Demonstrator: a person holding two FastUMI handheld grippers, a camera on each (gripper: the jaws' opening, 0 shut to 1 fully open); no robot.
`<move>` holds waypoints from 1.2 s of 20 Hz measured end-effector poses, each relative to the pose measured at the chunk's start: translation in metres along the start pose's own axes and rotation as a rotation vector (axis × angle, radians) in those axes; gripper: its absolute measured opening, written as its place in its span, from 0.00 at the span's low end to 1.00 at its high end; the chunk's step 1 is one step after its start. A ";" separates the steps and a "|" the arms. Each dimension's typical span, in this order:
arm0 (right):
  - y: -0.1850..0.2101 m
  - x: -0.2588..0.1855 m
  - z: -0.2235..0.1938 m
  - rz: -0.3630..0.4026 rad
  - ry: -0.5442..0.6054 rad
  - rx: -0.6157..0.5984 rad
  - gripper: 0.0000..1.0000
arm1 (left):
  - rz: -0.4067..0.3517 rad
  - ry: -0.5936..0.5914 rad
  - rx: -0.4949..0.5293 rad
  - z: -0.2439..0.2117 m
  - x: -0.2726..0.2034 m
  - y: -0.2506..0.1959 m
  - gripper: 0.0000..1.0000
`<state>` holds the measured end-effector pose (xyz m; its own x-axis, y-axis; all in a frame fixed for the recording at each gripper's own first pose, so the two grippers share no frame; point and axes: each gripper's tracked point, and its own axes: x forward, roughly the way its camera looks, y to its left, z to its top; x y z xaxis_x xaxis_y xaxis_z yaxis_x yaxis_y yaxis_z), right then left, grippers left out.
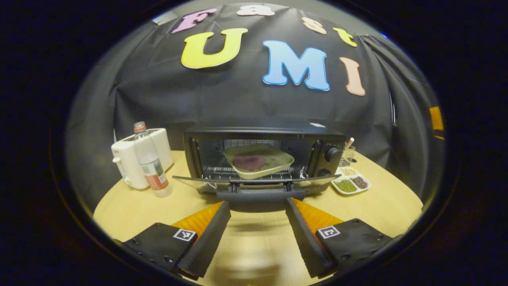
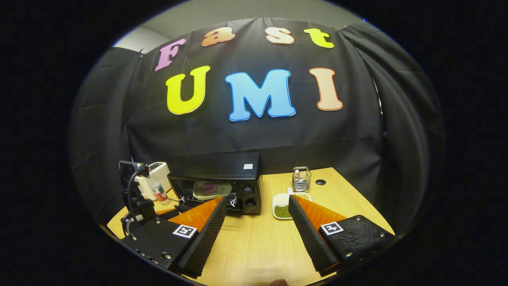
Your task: Open the electric oven with the left hand, put the food in, and close the electric oven.
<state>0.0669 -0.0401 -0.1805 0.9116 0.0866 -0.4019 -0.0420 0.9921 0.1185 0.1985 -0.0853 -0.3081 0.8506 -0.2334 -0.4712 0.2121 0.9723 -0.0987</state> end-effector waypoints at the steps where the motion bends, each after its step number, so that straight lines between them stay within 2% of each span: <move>1: 0.000 0.001 -0.002 0.000 0.004 0.001 0.98 | 0.004 -0.021 0.006 0.010 0.004 0.003 0.95; 5: -0.001 0.000 0.000 -0.005 0.003 0.008 0.98 | 0.022 -0.088 0.003 0.054 0.021 0.017 0.95; 6: -0.002 -0.001 0.003 -0.006 -0.004 0.010 0.98 | 0.029 -0.109 0.009 0.065 0.019 0.020 1.00; 7: -0.005 -0.004 0.008 -0.010 -0.020 0.007 0.98 | 0.028 -0.136 0.012 0.079 0.015 0.019 0.92; 9: -0.015 -0.012 0.020 -0.018 -0.063 0.001 0.98 | 0.024 -0.183 0.020 0.103 -0.005 0.012 0.95; 11: -0.022 -0.023 0.030 -0.004 -0.103 -0.003 0.98 | 0.018 -0.225 0.022 0.122 -0.033 0.000 0.95; 13: -0.030 -0.037 0.041 0.011 -0.145 -0.017 0.98 | 0.012 -0.278 0.012 0.140 -0.068 -0.017 1.00; 14: -0.034 -0.044 0.047 0.019 -0.167 -0.027 0.98 | 0.013 -0.296 0.001 0.149 -0.087 -0.026 0.95; 15: -0.038 -0.051 0.051 0.031 -0.185 -0.036 0.98 | 0.010 -0.311 -0.016 0.156 -0.109 -0.035 0.95; 16: -0.041 -0.059 0.056 0.041 -0.207 -0.043 0.98 | 0.007 -0.328 -0.033 0.162 -0.130 -0.044 1.00; 17: -0.046 -0.068 0.061 0.046 -0.233 -0.050 0.98 | 0.008 -0.344 -0.041 0.167 -0.152 -0.054 0.95; 19: -0.052 -0.087 0.072 0.073 -0.290 -0.067 0.97 | 0.040 -0.382 -0.032 0.176 -0.190 -0.061 1.00; 21: -0.049 -0.102 0.083 0.120 -0.347 -0.078 0.98 | 0.084 -0.402 -0.008 0.175 -0.227 -0.068 0.96; 22: -0.052 -0.107 0.085 0.125 -0.354 -0.081 0.97 | 0.106 -0.415 -0.006 0.177 -0.245 -0.070 0.95; 23: -0.054 -0.110 0.086 0.127 -0.354 -0.079 0.97 | 0.123 -0.427 -0.014 0.177 -0.262 -0.074 0.99; 24: -0.053 -0.114 0.088 0.133 -0.355 -0.071 0.97 | 0.130 -0.440 -0.027 0.181 -0.275 -0.078 0.99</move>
<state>0.0009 -0.1109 -0.0613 0.9807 0.1900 -0.0465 -0.1859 0.9793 0.0806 0.0358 -0.1000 -0.0120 0.9940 -0.0879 -0.0645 0.0821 0.9927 -0.0887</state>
